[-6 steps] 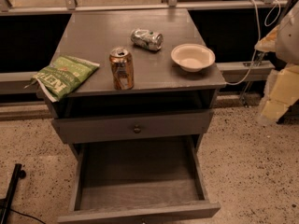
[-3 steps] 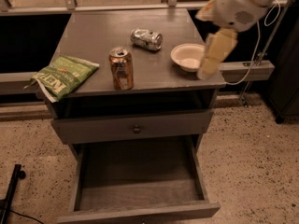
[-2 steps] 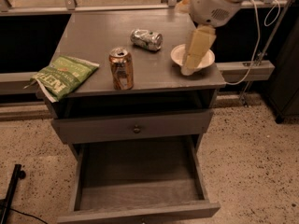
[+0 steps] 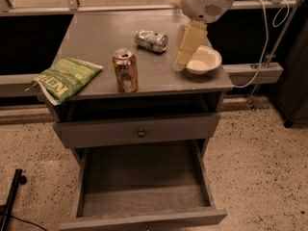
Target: Place orange can into middle drawer
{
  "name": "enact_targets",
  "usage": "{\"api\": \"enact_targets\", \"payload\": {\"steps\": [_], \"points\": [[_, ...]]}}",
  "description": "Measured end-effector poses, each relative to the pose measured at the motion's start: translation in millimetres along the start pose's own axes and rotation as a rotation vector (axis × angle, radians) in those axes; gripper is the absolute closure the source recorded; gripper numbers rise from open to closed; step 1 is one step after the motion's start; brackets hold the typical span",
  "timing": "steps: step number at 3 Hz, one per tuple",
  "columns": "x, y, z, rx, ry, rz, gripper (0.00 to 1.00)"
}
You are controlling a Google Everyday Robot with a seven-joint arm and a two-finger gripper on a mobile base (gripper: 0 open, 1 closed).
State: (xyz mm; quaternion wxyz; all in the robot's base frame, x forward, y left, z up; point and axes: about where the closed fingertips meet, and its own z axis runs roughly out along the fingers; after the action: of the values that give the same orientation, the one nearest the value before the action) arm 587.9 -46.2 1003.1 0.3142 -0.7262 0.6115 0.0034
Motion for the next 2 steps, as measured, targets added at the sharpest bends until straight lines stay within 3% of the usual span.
{"api": "enact_targets", "payload": {"steps": [1,2], "points": [[-68,-25,21,0.090,-0.277,-0.028,0.00],[-104,-44,34,0.145,-0.446,-0.015,0.00]]}}
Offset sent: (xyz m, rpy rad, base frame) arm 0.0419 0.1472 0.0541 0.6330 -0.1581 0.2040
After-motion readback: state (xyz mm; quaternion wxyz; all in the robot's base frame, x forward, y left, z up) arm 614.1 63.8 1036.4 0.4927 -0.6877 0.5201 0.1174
